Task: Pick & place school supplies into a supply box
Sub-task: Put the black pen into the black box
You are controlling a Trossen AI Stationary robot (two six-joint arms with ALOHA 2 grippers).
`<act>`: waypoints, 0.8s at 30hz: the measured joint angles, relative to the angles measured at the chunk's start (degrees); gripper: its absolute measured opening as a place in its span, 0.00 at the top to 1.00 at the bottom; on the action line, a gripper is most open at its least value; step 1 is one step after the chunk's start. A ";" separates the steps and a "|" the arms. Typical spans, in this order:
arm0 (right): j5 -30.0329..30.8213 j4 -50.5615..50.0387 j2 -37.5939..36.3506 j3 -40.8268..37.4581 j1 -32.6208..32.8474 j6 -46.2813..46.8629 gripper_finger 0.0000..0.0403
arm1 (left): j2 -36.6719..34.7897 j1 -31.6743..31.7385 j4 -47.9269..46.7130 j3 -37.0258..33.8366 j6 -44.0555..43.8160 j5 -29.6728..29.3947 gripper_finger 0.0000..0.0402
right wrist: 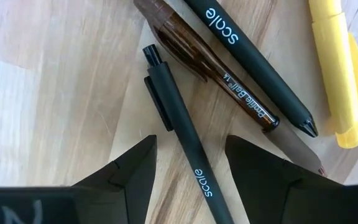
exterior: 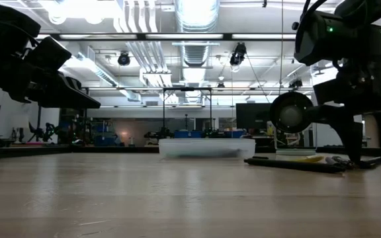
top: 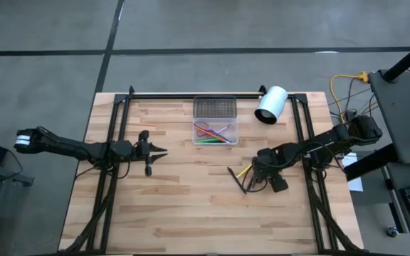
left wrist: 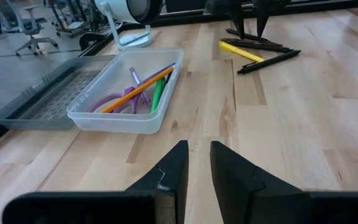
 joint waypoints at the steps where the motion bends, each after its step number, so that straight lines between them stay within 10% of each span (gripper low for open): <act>1: -0.02 0.07 0.00 -0.07 0.00 -0.22 0.53 | 0.00 0.02 0.00 0.00 0.00 0.00 0.87; 24: -1.33 1.40 -0.07 -1.79 1.70 -15.23 0.77 | 0.00 0.00 -0.02 0.00 0.00 0.02 0.87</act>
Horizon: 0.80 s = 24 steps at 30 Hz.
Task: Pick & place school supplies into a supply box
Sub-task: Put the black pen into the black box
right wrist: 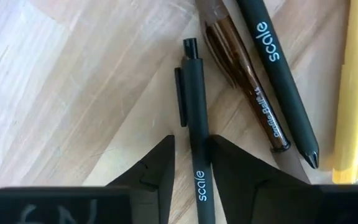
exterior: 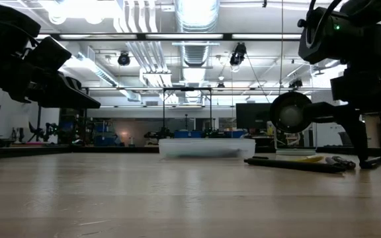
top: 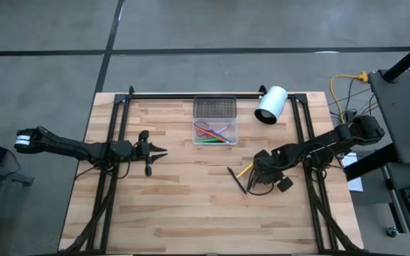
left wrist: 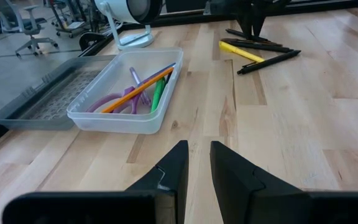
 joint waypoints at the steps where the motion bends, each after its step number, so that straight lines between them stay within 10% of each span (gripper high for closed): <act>1: -0.11 0.02 0.04 0.00 0.00 -0.12 0.78 | 0.00 0.02 0.00 0.00 0.00 -0.02 0.87; 24: -0.67 0.63 0.09 -0.09 0.02 -1.10 0.94 | 0.02 0.02 0.01 0.00 0.00 0.00 0.87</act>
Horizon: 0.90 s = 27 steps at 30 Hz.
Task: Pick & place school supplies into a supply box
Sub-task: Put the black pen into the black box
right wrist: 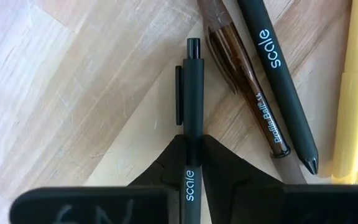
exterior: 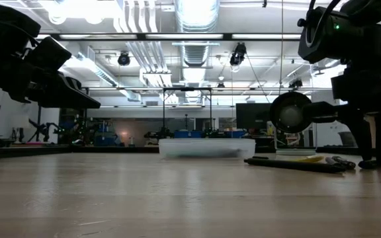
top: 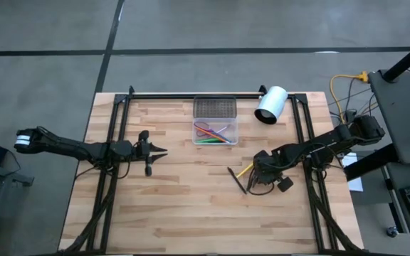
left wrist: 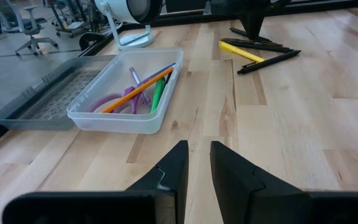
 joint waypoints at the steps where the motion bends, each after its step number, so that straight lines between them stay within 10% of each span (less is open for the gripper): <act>1: -0.23 -0.03 0.00 0.09 0.00 0.01 0.94 | -0.01 -0.01 0.01 0.00 0.00 0.01 0.87; 27: -1.98 -0.28 -0.92 4.07 0.26 1.68 0.94 | 0.00 0.00 -0.02 0.00 0.00 -0.02 0.87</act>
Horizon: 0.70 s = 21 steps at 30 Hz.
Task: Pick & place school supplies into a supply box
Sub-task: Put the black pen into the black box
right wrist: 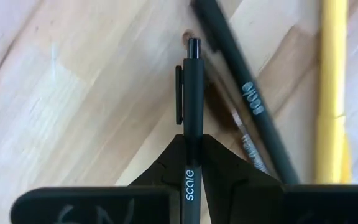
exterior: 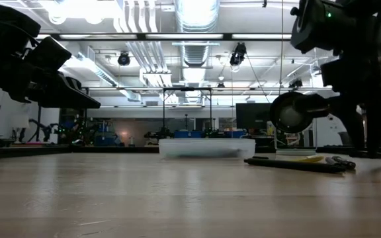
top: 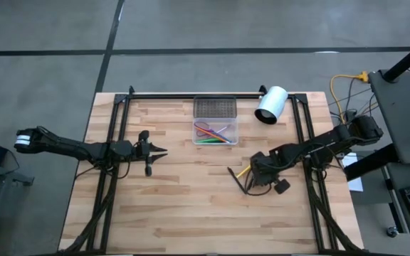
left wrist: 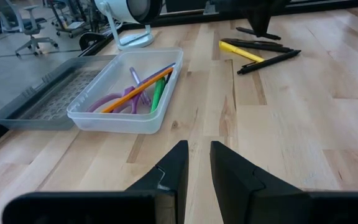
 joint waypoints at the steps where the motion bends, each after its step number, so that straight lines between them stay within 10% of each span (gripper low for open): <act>1: 0.21 -0.01 0.00 0.46 0.00 0.00 0.94 | -0.01 -0.01 0.02 0.00 0.00 0.02 0.87; 21: 17.04 6.59 -0.13 4.68 -0.02 -3.35 0.94 | -0.01 -0.02 0.02 0.00 0.00 0.02 0.87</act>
